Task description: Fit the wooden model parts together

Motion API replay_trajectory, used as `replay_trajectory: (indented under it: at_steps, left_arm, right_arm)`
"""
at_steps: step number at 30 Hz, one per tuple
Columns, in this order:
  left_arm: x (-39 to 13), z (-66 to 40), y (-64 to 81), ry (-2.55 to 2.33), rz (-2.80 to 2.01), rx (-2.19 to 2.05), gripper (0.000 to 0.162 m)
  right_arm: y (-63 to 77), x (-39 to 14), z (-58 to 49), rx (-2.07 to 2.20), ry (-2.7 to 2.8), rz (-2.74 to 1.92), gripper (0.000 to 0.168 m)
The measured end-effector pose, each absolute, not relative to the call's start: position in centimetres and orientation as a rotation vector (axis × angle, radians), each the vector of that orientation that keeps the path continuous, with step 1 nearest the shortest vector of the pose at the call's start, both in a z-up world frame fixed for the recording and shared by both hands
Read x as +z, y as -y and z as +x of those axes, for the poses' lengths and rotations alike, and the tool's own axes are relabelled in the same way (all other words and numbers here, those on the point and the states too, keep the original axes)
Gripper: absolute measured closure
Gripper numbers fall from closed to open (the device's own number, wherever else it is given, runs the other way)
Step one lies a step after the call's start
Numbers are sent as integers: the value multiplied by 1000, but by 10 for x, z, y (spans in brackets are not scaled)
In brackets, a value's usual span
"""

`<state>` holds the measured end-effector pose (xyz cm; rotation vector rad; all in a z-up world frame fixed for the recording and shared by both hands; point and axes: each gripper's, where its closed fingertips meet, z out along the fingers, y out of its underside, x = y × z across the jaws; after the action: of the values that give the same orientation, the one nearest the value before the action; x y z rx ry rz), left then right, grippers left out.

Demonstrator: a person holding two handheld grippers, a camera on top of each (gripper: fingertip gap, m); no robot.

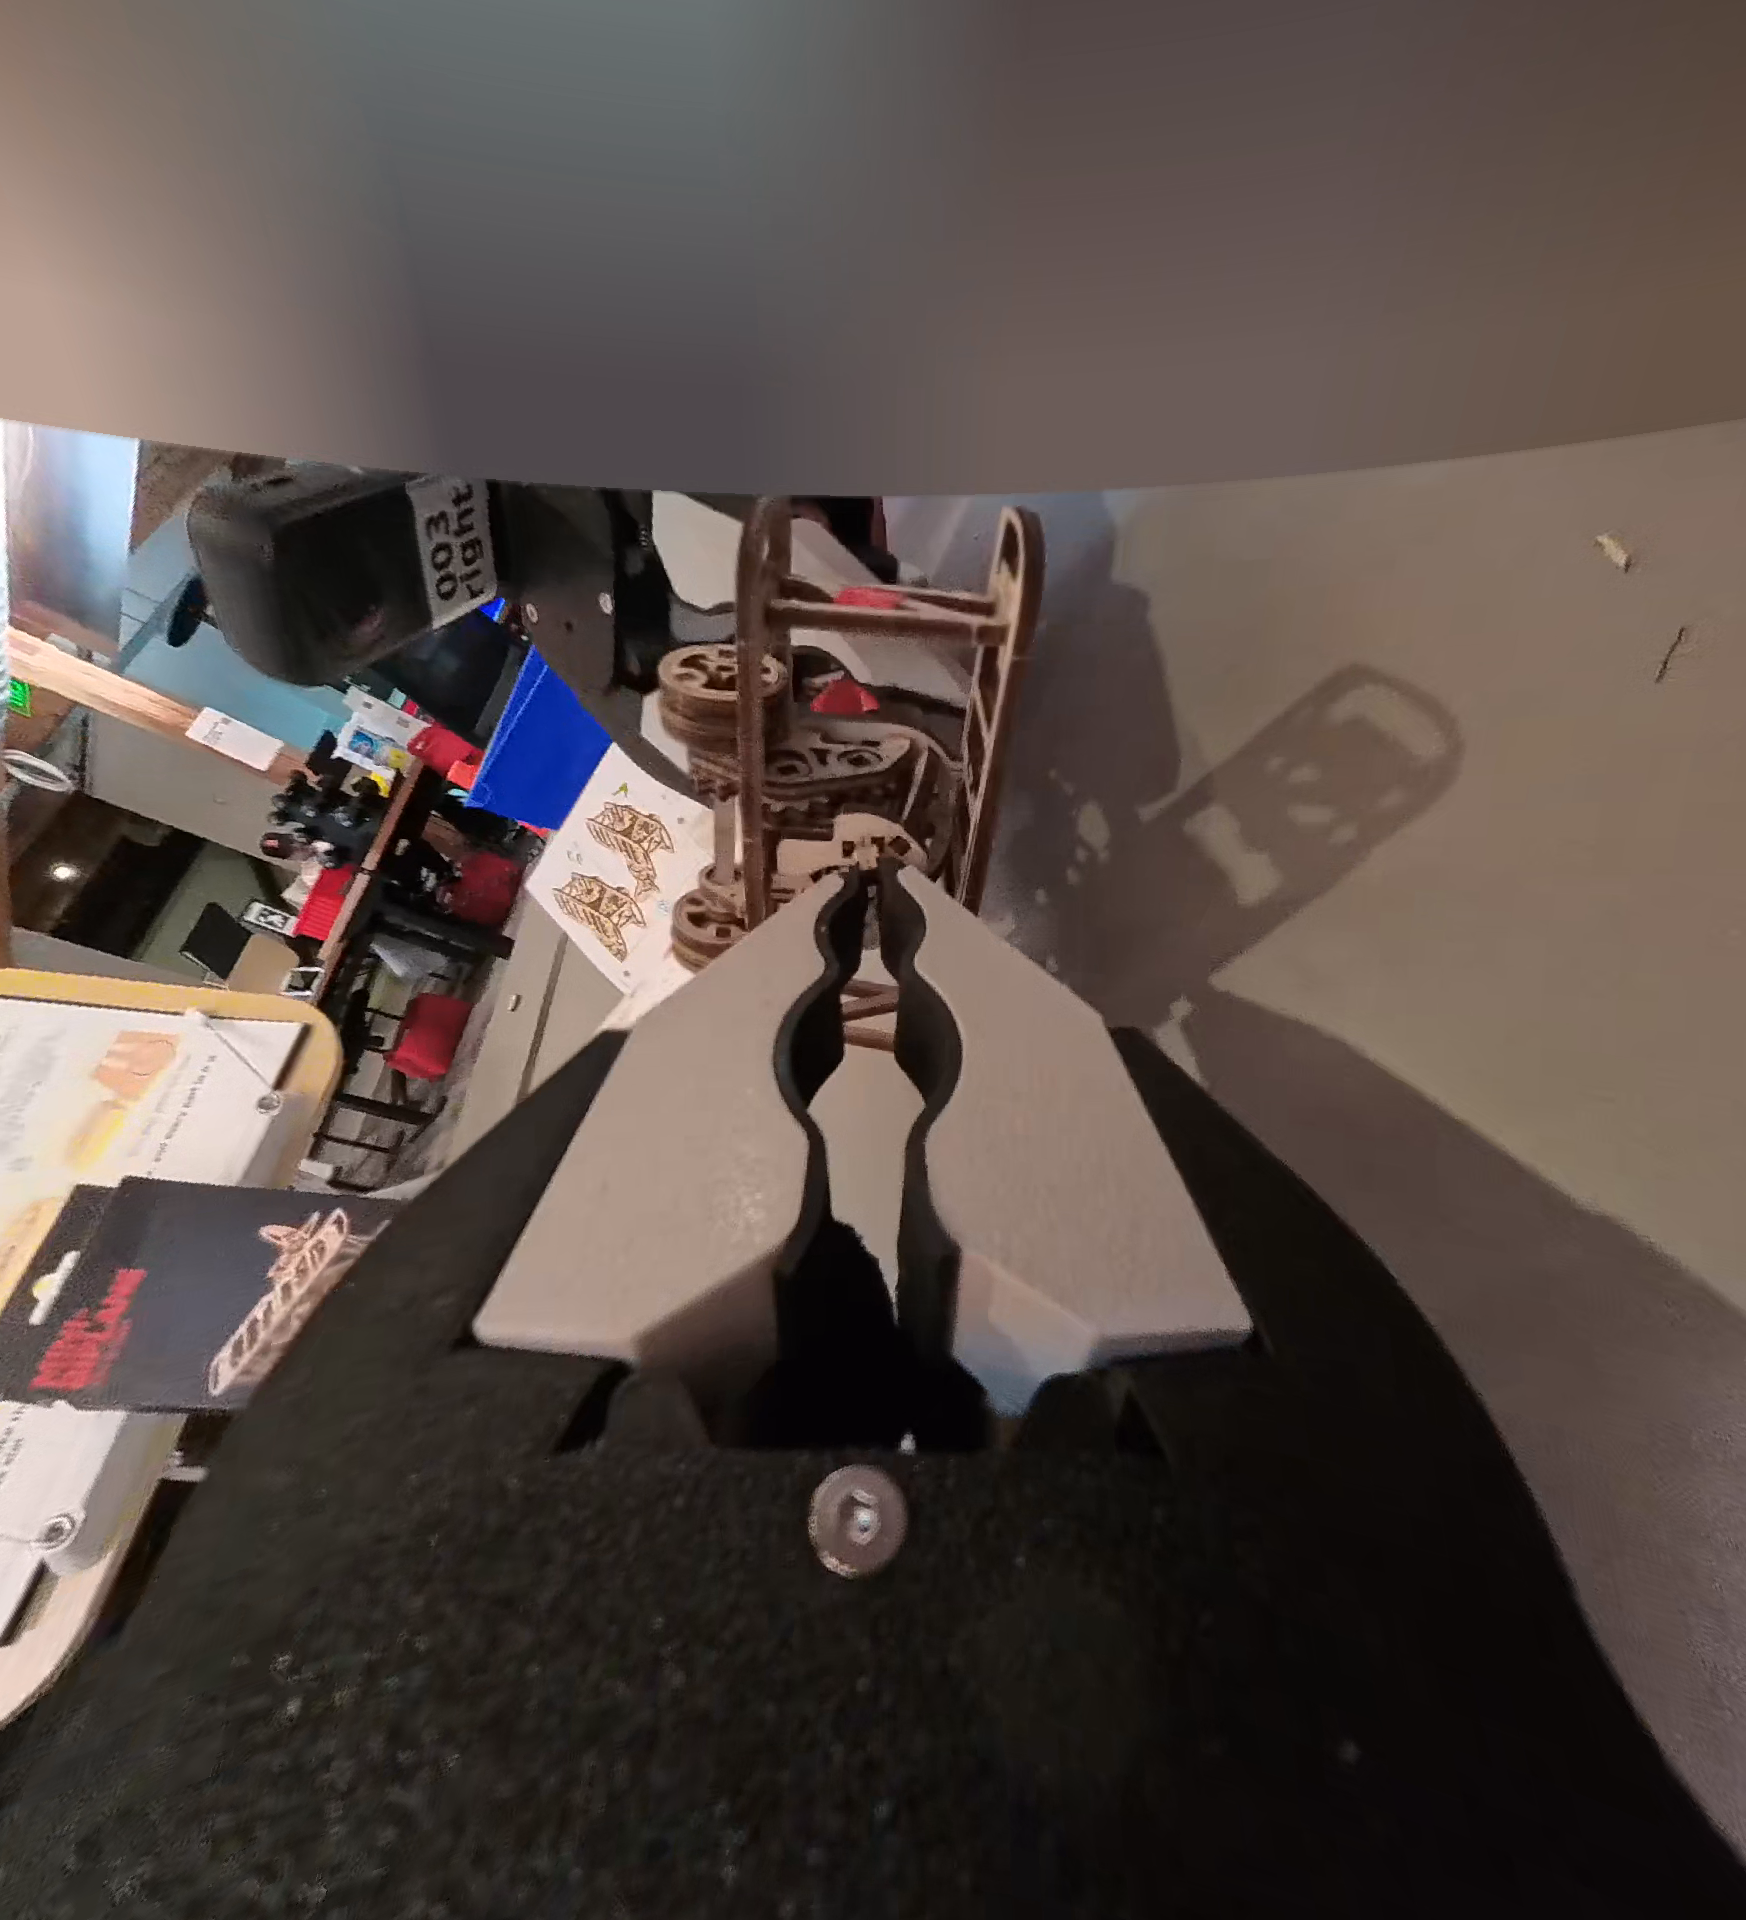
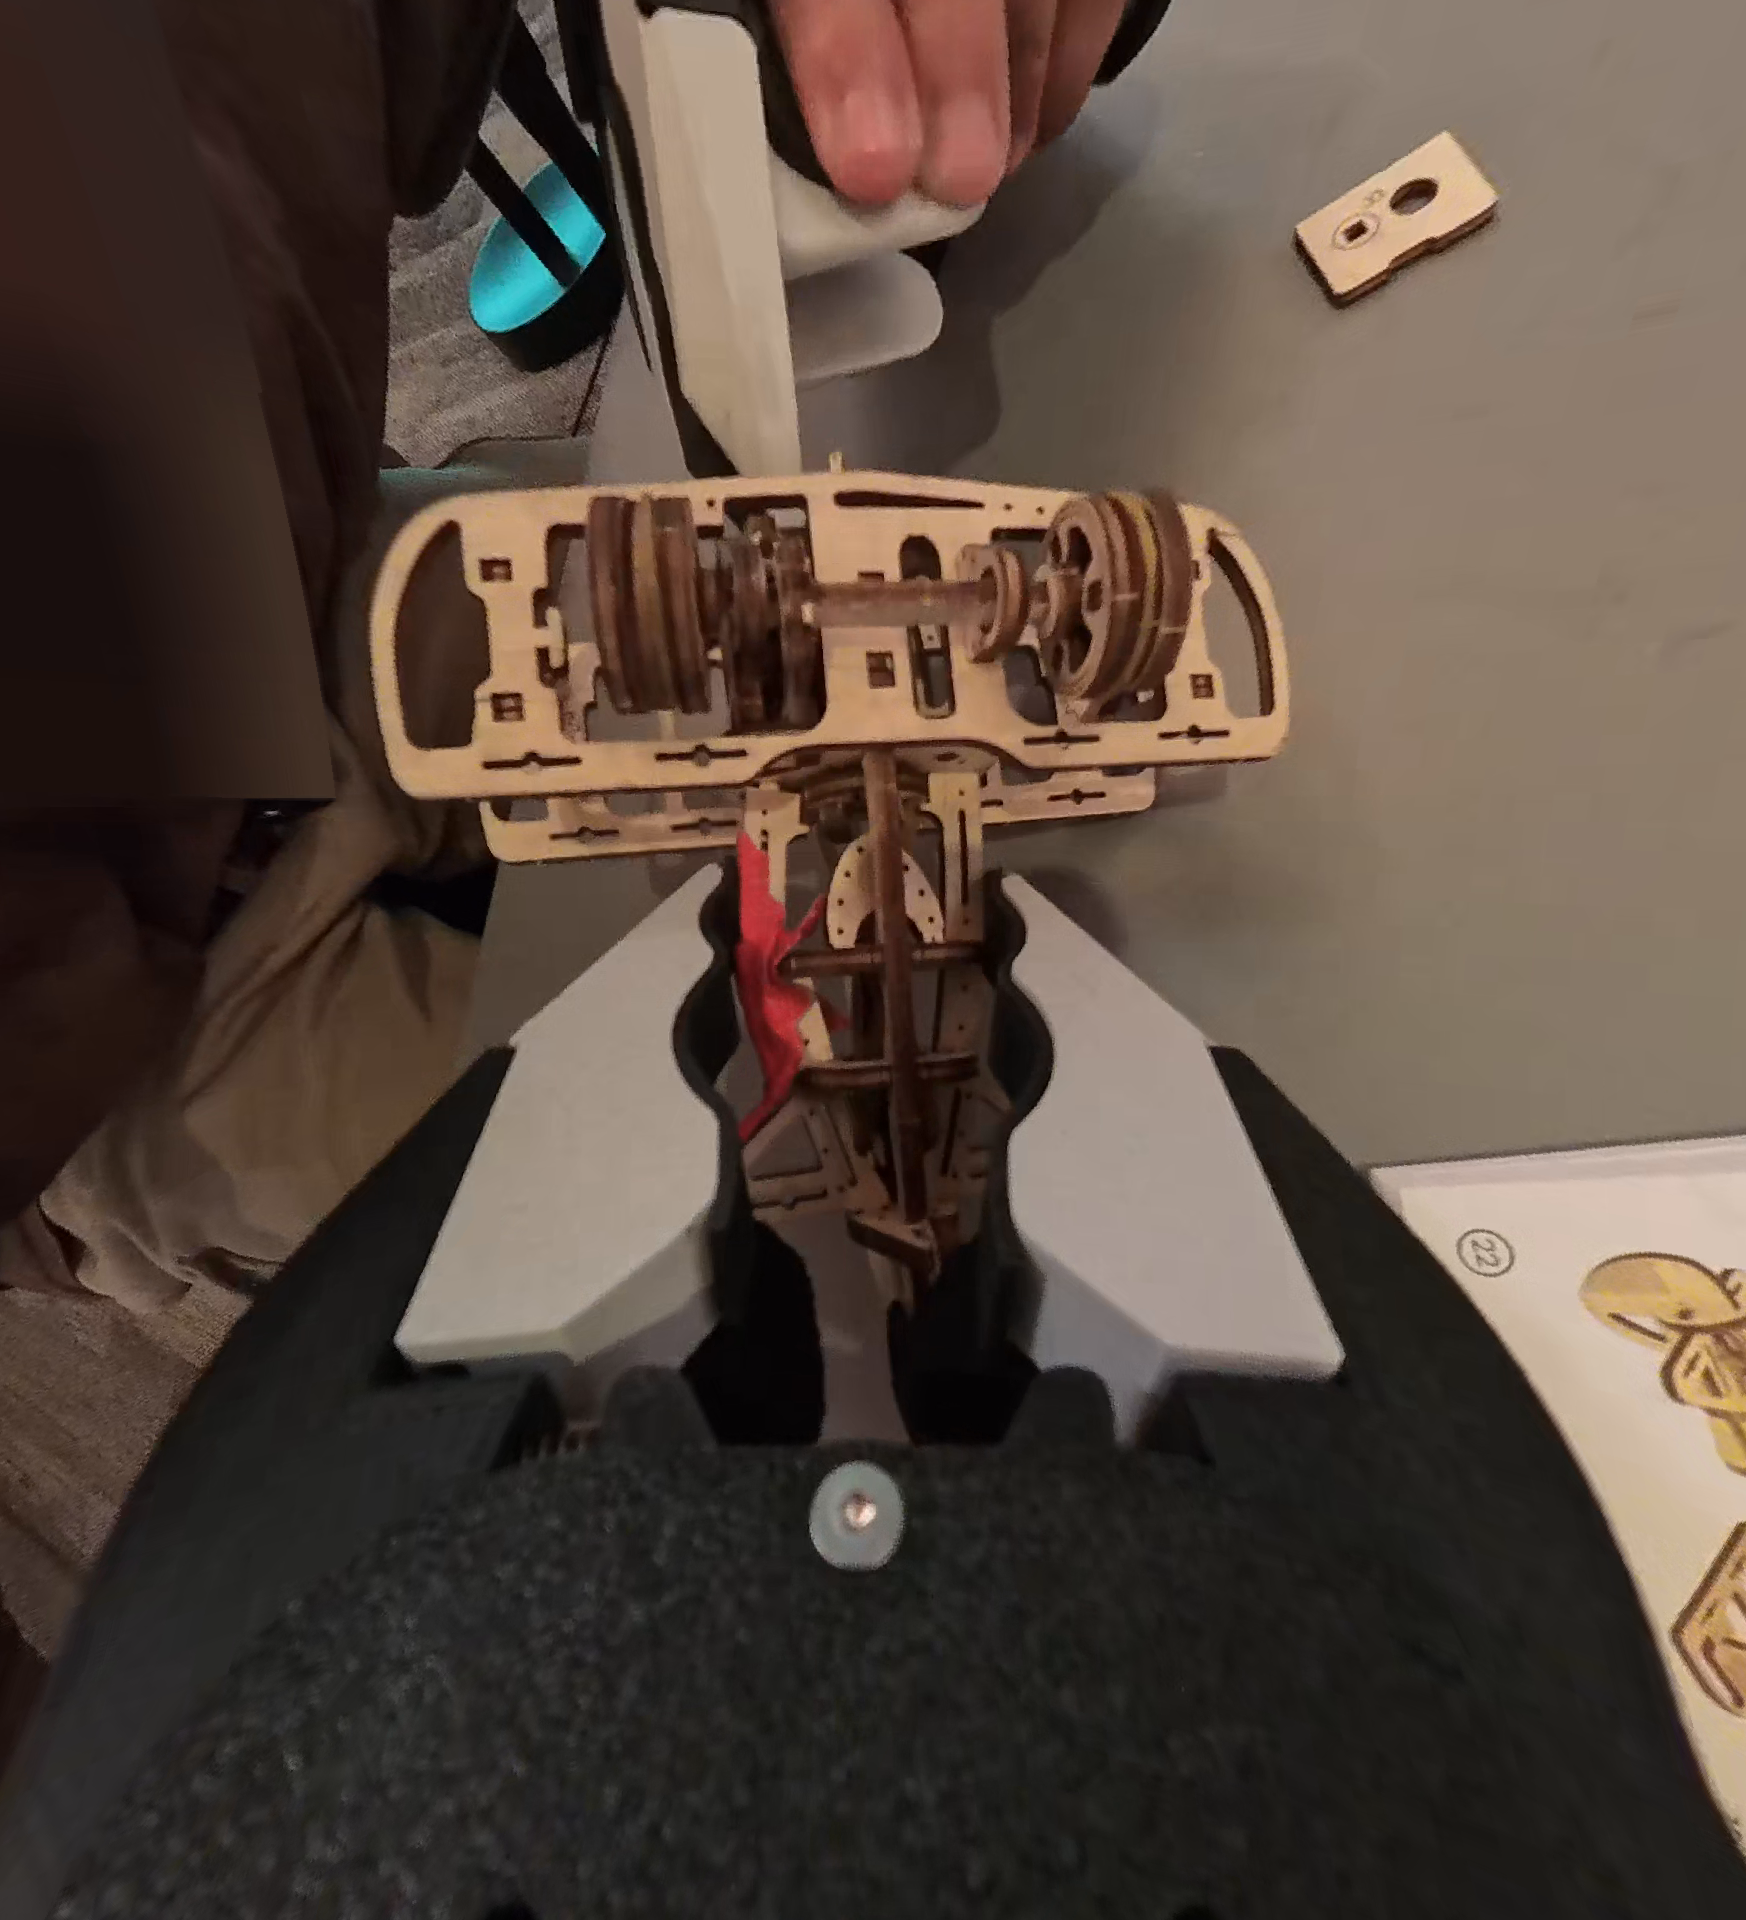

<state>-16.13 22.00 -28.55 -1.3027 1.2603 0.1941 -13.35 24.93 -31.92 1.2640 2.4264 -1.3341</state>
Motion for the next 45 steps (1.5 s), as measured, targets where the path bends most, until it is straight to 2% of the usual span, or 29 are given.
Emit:
replay_trajectory:
  at_steps: [10, 45]
  left_arm:
    - [-285, -159, -213, -1297, -1306, 128, 162]
    - [-293, -159, -219, -1343, -1330, 291, 162]
  right_arm:
    - [-243, -315, -132, -1352, -2360, 1238, 123]
    - [-243, -325, -133, -1250, -2454, 1227, 123]
